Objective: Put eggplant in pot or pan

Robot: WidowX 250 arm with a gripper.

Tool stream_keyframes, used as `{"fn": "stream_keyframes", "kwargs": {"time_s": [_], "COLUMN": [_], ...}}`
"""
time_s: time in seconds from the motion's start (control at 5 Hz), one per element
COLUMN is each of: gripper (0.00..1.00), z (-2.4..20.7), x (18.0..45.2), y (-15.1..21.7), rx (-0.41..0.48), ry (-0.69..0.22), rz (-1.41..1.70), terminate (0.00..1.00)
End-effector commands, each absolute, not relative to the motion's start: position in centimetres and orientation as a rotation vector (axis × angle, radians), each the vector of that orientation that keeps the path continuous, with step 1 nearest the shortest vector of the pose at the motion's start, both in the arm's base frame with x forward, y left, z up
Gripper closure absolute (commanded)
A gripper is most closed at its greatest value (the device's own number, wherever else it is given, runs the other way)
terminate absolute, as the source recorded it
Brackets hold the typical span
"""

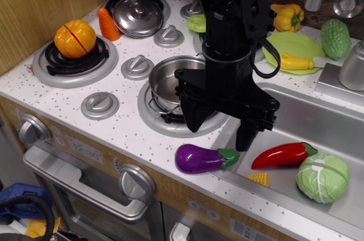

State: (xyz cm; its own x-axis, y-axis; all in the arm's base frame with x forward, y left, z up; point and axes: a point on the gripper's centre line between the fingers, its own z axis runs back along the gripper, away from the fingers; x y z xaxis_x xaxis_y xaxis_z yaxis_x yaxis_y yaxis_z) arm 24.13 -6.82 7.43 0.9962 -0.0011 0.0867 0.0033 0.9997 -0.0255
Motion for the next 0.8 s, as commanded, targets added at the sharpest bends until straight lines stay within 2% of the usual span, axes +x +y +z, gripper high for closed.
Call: {"fn": "stream_keyframes", "kwargs": {"time_s": [0.0, 0.4, 0.6], "gripper": [0.00, 0.00, 0.00], "z": [7.4, 6.6, 5.5], "x": [24.1, 23.9, 24.6], "y": [-6.8, -6.4, -6.4], "rx": [-0.026, 0.112, 0.068], "ry": [-0.087, -0.177, -0.209], "rz": [-0.002, -0.271, -0.367], "terminate": [0.00, 0.00, 0.00]}}
